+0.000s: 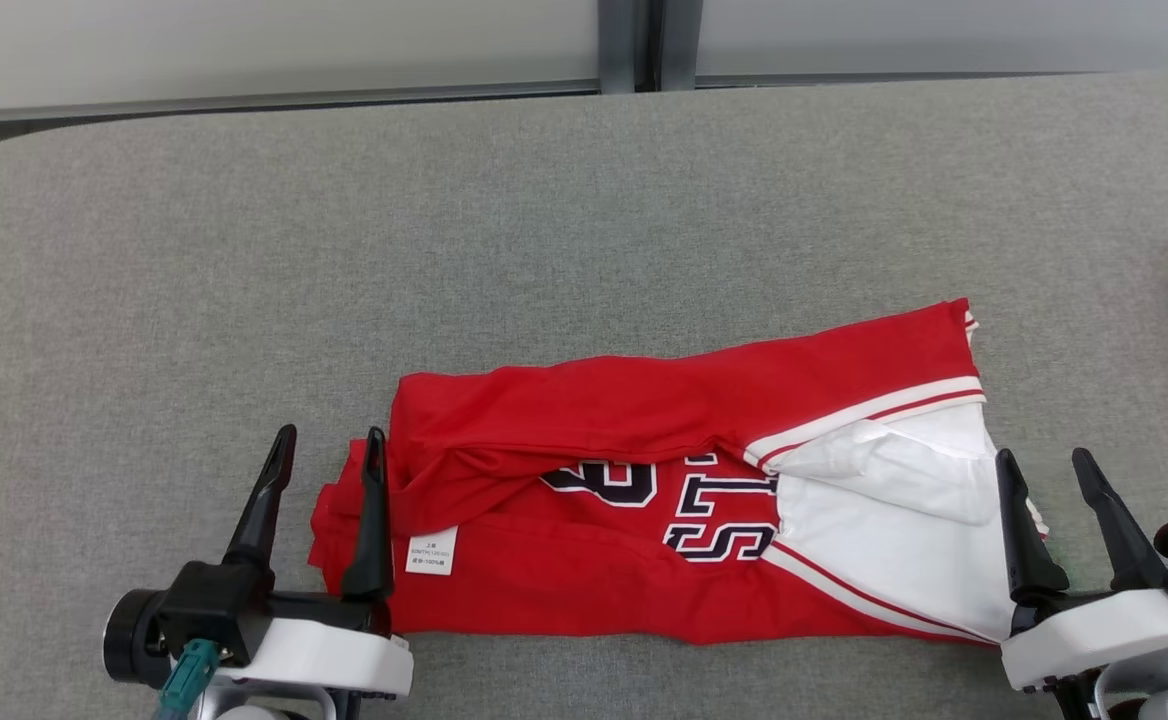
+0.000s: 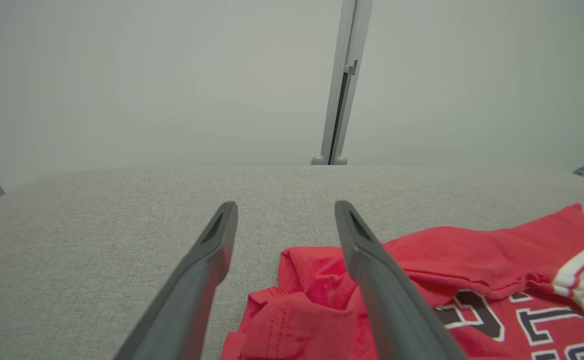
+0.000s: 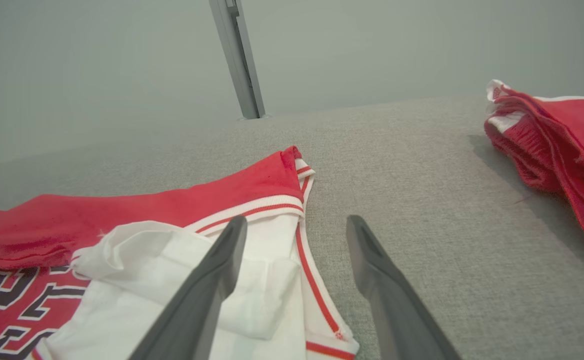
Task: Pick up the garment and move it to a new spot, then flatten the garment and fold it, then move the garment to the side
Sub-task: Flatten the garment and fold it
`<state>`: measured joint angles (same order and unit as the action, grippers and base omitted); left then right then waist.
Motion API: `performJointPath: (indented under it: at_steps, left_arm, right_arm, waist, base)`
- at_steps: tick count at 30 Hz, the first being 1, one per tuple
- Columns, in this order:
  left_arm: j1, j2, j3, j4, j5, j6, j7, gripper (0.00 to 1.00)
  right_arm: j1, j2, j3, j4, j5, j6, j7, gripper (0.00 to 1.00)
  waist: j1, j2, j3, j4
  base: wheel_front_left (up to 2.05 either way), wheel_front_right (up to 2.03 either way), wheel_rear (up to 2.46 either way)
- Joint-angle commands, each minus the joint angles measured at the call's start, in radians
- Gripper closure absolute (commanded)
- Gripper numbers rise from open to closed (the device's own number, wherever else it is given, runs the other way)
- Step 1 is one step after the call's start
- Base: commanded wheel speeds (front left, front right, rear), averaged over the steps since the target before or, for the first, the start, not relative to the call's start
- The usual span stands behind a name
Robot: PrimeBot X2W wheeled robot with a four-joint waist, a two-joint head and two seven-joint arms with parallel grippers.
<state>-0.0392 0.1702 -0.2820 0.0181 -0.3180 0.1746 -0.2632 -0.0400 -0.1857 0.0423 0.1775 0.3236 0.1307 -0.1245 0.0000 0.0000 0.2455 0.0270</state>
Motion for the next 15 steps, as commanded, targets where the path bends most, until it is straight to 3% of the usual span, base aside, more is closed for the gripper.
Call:
performJointPath:
  at_steps: [1, 6, 12, 13, 14, 15]
  left_arm:
    - [-0.023, -0.002, -0.002, 0.006, 0.005, -0.008, -0.001, 0.00]
    - [-0.051, -0.014, -0.002, 0.021, 0.010, -0.022, -0.001, 0.00]
    - [-0.063, -0.030, 0.014, 0.020, 0.022, -0.032, -0.001, 0.00]
    - [-0.064, -0.032, 0.018, 0.018, 0.023, -0.034, -0.001, 0.00]
    - [-0.065, -0.034, 0.021, 0.017, 0.026, -0.034, -0.001, 0.00]
    - [-0.065, -0.034, 0.025, 0.016, 0.029, -0.036, -0.001, 0.00]
  right_arm:
    - [-0.028, -0.009, 0.009, 0.038, 0.016, 0.000, -0.011, 0.00]
    - [-0.097, -0.019, 0.062, 0.203, 0.056, 0.000, 0.001, 0.00]
    - [-0.096, -0.008, 0.152, 0.327, 0.139, 0.000, 0.096, 0.00]
    - [-0.094, -0.008, 0.168, 0.334, 0.152, 0.000, 0.116, 0.48]
    - [-0.091, -0.009, 0.184, 0.339, 0.163, 0.002, 0.132, 0.68]
    - [-0.089, -0.013, 0.198, 0.336, 0.171, 0.002, 0.141, 1.00]
  waist:
    - [0.0000, 0.0000, 0.022, 0.015]
    - [0.0000, 0.0000, 0.046, 0.029]
    - [0.0000, 0.0000, 0.057, 0.035]
    - [0.0000, 0.0000, 0.059, 0.034]
    - [0.0000, 0.0000, 0.060, 0.032]
    - [0.0000, 0.0000, 0.060, 0.030]
  base:
    - [0.00, 0.00, 0.00]
    - [0.00, 0.00, 0.00]
    - [0.00, 0.00, 0.00]
    - [0.00, 0.00, 0.00]
    - [0.00, 0.00, 0.00]
    - [0.00, 0.00, 0.00]
